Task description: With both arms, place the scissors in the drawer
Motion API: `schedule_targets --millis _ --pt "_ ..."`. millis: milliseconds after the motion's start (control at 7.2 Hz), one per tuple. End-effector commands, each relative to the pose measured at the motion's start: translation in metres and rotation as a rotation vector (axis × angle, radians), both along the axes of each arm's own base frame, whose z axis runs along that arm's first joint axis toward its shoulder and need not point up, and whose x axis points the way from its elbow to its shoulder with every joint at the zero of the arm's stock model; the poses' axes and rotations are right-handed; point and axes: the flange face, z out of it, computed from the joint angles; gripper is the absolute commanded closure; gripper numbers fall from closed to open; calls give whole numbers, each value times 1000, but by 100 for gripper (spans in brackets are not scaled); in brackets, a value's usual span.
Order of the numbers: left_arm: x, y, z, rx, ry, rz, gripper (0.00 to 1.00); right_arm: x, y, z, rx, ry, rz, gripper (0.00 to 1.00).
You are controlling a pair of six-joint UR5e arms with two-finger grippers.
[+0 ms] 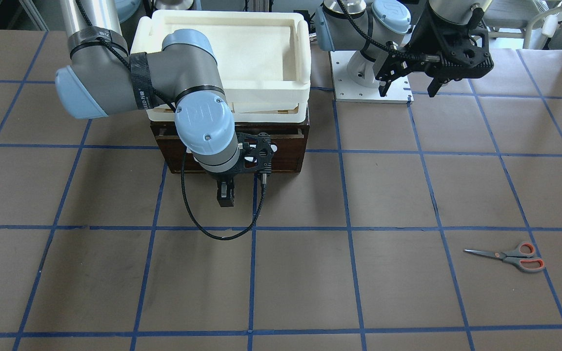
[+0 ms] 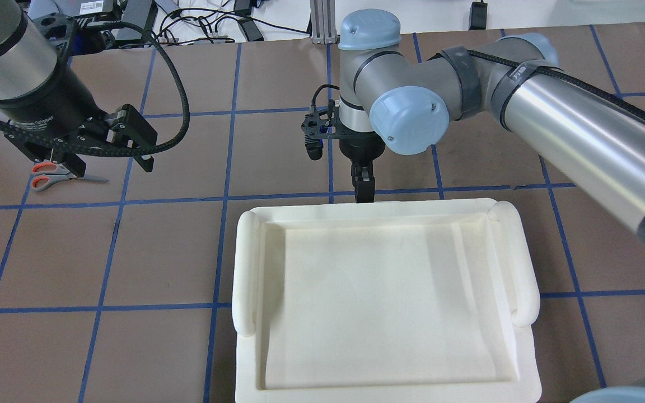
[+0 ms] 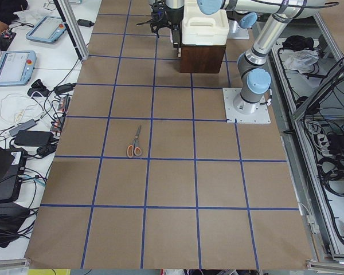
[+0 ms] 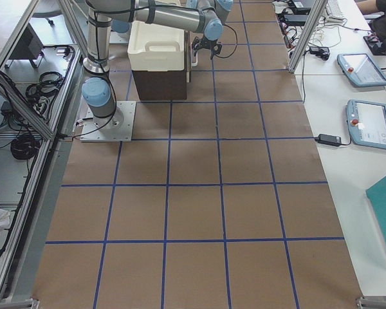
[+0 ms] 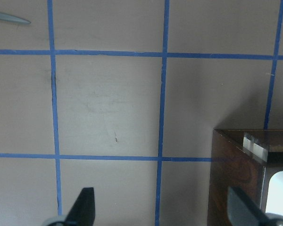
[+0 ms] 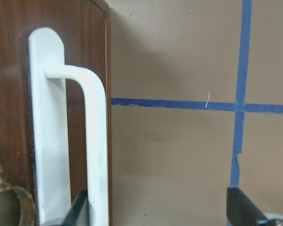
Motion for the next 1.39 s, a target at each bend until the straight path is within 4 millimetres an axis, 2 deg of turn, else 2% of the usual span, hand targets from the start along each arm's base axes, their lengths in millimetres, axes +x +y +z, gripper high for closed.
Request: schedule_targets --millis 0,417,833,1250 --pt "0 0 0 -1 2 1 0 3 -14 3 -19 -5 7 0" --pt "-1 -1 -1 2 4 7 0 2 -19 -7 -11 16 22 0" --pt "-1 0 0 0 1 3 0 2 -25 -2 -25 11 20 0" --pt "-2 0 -1 3 -1 6 0 4 -33 -7 -37 7 22 0"
